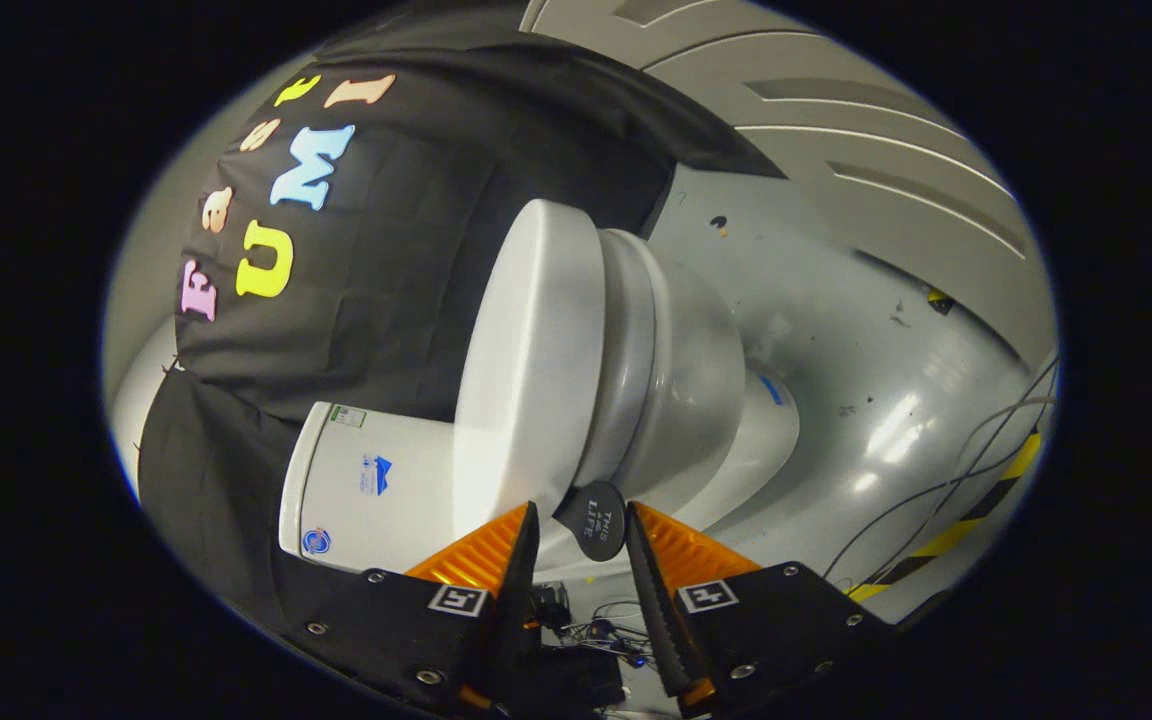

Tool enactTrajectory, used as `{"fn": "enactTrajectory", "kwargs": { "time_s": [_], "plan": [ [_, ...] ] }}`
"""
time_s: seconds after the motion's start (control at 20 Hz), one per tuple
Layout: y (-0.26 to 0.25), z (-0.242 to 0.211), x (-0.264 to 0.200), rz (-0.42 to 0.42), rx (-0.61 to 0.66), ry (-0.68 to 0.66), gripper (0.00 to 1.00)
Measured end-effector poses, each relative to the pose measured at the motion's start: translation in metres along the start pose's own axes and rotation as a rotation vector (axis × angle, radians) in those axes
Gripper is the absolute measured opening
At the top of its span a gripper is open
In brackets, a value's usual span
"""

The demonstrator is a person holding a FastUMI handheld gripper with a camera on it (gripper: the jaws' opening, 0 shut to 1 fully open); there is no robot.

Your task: Open the toilet lid.

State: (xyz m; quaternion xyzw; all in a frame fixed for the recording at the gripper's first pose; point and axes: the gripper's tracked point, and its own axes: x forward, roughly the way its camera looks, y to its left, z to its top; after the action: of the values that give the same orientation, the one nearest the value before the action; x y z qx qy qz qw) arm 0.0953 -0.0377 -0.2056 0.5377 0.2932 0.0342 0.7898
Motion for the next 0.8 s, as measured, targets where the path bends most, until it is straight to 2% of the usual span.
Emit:
{"fn": "enactTrajectory", "kwargs": {
  "time_s": [0.1, 0.2, 0.35, 0.4, 0.55, 0.7, 0.8],
  "plan": [
    [-0.003, 0.003, 0.002, 0.007, 0.04, -0.004, 0.4],
    [-0.005, 0.002, 0.001, 0.011, 0.086, 0.003, 0.29],
    [-0.007, -0.002, 0.003, 0.036, 0.134, 0.018, 0.21],
    [-0.006, 0.0, 0.002, 0.049, 0.154, 0.015, 0.15],
    [-0.009, 0.0, 0.001, 0.052, 0.197, 0.01, 0.07],
    [-0.004, 0.004, -0.002, 0.05, 0.206, 0.01, 0.06],
    [0.003, 0.003, -0.001, 0.022, 0.161, -0.003, 0.0]
  ]
}}
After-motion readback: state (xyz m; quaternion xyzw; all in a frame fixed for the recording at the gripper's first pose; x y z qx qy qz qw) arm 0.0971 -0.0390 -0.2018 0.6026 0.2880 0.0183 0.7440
